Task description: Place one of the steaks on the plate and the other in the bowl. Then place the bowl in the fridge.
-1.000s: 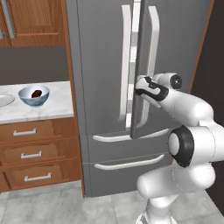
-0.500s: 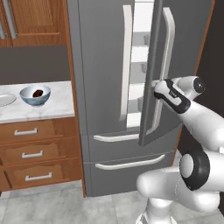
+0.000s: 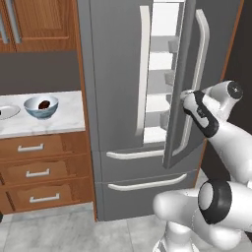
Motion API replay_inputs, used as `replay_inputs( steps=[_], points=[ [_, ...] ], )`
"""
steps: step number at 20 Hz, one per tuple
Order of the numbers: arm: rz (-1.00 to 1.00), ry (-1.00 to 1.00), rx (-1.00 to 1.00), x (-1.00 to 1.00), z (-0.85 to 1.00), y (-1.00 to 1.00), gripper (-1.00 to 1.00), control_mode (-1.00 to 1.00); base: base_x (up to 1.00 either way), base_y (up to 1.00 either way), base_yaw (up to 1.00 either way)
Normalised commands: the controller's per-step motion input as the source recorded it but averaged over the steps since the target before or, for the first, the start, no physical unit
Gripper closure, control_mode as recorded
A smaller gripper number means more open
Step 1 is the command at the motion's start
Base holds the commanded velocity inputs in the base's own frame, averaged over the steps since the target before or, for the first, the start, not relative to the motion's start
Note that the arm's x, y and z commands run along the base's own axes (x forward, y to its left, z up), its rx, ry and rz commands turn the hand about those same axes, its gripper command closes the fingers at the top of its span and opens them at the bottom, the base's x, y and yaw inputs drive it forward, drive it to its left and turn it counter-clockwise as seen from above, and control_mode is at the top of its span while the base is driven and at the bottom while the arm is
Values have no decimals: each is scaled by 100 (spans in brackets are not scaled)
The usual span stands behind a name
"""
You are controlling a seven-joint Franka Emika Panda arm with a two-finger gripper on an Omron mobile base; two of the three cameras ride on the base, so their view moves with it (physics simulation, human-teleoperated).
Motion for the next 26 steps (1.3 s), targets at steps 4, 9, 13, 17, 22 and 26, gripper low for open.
replay_inputs(
  steps=[4, 9, 13, 17, 22, 26],
  points=[
    [-10, 0, 3, -36, -73, -100, 100, -100, 0, 0, 0],
    [-3, -1, 4, -63, -47, -100, 100, -100, 0, 0, 0],
    [-3, 0, 5, -76, -31, -100, 100, -100, 0, 0, 0],
    [-22, -1, 3, -73, -14, -100, 100, -100, 0, 0, 0],
    [-20, -32, 5, -100, 0, 5, 100, -100, 0, 0, 0],
    [-12, -61, -3, -100, 0, 96, 100, -100, 0, 0, 0]
  ],
)
